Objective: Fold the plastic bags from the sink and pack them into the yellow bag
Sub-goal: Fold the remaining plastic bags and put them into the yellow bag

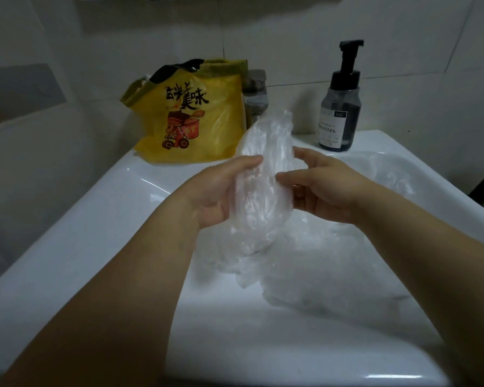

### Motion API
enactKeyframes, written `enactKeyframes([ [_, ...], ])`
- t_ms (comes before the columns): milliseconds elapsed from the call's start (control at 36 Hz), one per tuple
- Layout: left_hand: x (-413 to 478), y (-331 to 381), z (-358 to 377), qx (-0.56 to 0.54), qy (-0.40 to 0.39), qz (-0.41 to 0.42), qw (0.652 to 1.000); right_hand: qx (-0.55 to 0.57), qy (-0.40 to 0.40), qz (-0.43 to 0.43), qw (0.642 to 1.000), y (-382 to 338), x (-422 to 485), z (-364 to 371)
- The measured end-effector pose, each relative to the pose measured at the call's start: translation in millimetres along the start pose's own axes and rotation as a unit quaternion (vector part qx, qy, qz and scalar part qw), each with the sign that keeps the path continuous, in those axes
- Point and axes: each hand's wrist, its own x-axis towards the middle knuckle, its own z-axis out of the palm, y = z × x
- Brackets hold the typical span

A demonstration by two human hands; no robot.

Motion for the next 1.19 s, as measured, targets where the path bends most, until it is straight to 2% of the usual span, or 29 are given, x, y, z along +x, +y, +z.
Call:
enactKeyframes([
  [56,-1.5,1.4,-5.1,-0.029,-0.019,-0.054,0.998,-0.028,-0.02,0.003,0.999,0.2,-1.0,0.9],
  [139,-0.1,-1.1,-9.8,-0.039,0.0,-0.096,0.995,-0.069,-0.038,0.018,0.997,3.1,-2.6,2.6],
  [222,3.0,-2.6,-12.1,-0.037,0.036,-0.117,0.992,-0.106,-0.021,0.002,0.994,5.0,-5.2,7.6],
  [278,5.5,-2.2,-15.0,-0.045,0.066,-0.124,0.989,-0.172,0.003,-0.03,0.985,6.3,-4.4,9.6],
  [333,9.0,-1.9,-19.6,-0.072,0.103,-0.122,0.985,-0.283,0.017,-0.071,0.956,8.2,-4.7,8.8],
  [417,12.0,-2.5,-23.4,-0.105,0.137,-0.124,0.977,-0.44,-0.006,-0.14,0.887,12.9,-8.6,8.7],
  [472,12.4,-4.8,-22.6,-0.094,0.13,-0.127,0.979,-0.495,-0.024,-0.176,0.851,14.6,-9.5,12.2],
  [528,11.8,-5.8,-19.9,-0.07,0.134,-0.123,0.981,-0.505,-0.02,-0.206,0.838,14.2,-9.3,14.8],
  [611,13.3,-7.1,-15.5,-0.025,0.16,-0.086,0.983,-0.437,-0.003,-0.204,0.876,10.7,-11.1,16.6],
  [694,13.0,-7.5,-8.6,0.016,0.139,-0.031,0.99,-0.33,0.051,-0.164,0.928,7.5,-9.4,16.2],
  [750,10.3,-6.9,-3.4,0.028,0.121,-0.008,0.992,-0.272,0.09,-0.133,0.949,6.0,-6.6,14.5],
  [972,4.5,-8.9,3.0,0.08,0.024,0.032,0.996,-0.184,0.162,-0.081,0.966,4.6,-0.3,8.2],
  [1028,3.8,-8.6,4.0,0.084,0.005,0.037,0.996,-0.128,0.144,-0.02,0.981,1.6,-1.4,5.7],
  [1111,2.3,-9.1,3.6,0.091,-0.029,0.042,0.995,-0.024,0.064,0.085,0.994,-2.1,-4.7,4.1],
  [1194,1.2,-9.5,2.4,0.112,-0.046,0.035,0.992,0.016,0.08,0.067,0.994,-3.4,-4.6,4.9],
])
